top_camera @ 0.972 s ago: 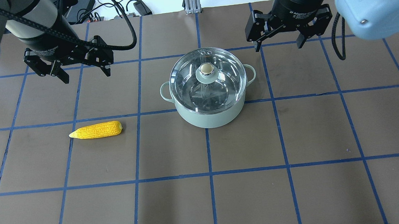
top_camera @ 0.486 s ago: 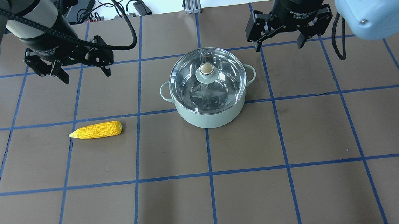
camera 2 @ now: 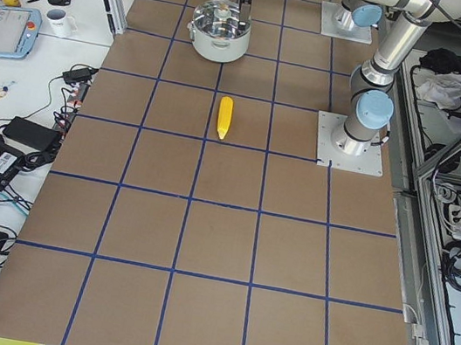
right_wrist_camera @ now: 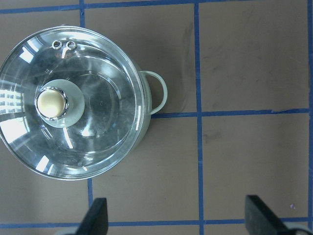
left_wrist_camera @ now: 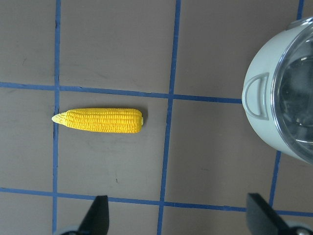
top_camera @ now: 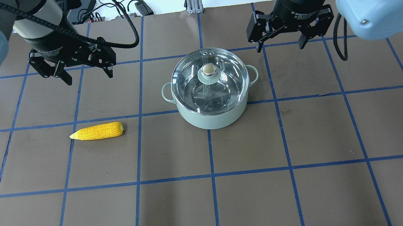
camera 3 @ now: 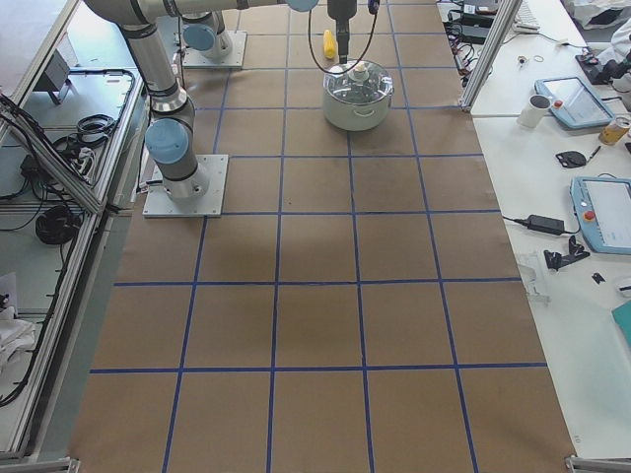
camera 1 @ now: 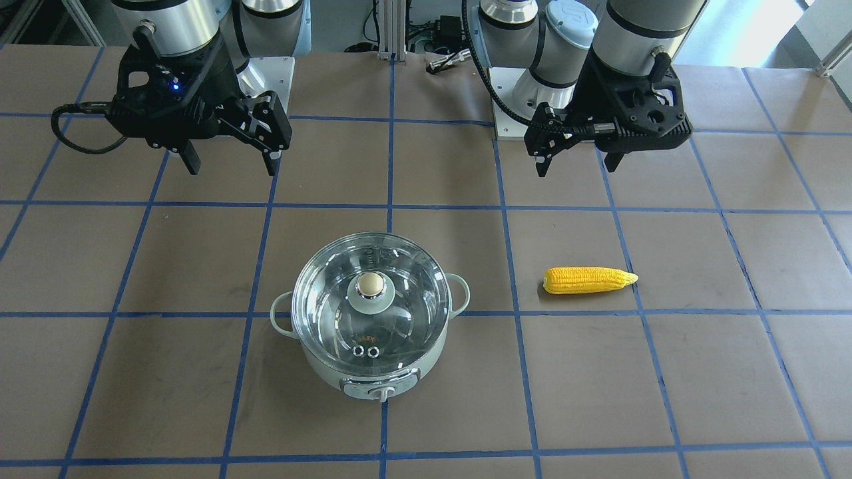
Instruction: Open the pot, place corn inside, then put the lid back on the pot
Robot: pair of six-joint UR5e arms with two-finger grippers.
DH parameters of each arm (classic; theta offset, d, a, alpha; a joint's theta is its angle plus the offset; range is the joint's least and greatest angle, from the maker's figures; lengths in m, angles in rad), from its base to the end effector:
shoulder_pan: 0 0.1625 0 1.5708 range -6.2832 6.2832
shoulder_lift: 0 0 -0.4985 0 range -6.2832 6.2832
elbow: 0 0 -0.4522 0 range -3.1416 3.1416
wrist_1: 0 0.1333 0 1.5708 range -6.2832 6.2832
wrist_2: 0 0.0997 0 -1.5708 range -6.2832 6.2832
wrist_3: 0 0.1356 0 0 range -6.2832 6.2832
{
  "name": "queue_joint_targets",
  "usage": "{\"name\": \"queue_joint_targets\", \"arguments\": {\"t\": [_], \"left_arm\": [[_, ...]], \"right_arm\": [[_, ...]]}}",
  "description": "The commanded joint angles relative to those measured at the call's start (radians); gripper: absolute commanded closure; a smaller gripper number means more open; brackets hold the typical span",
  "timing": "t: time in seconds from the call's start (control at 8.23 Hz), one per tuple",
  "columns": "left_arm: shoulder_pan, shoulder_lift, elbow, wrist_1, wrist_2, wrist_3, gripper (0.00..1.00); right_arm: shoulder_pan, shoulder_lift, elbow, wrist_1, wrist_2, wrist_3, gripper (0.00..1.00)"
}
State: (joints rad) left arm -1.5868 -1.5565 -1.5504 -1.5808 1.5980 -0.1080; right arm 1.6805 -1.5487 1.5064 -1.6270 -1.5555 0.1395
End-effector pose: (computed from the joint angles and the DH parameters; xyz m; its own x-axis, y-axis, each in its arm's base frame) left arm -0.1384 -0.5457 0.5436 -0.9954 -0.0925 -0.0244 -0.0918 0.9954 -0.0275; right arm 0.1976 -0.5571 0.5549 -0.9992 0.0277 -0.0287 0.0303 0.9950 -0.0953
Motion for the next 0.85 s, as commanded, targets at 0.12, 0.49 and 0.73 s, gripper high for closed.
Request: {"name": "queue_joint_targets", "arguments": {"t": [0.12, 0.49, 0.73], "left_arm": [[0.011, -0.054, 0.019, -0.001, 0.0, -0.07, 0.0], [0.12, -0.083, 0.003, 0.066, -0.013, -0.204, 0.0], [0.158, -0.097, -0.031, 0.128, -0.003, -0.254, 0.0]], "right_arm": [[0.014, 0.074, -0.047, -0.046, 0.029, 0.017, 0.0], [0.155, 0.252, -0.109, -0.208, -0.017, 0.138, 0.0], [0.194, 0.346, -0.115, -0.333, -0.012, 0.166, 0.0]]}}
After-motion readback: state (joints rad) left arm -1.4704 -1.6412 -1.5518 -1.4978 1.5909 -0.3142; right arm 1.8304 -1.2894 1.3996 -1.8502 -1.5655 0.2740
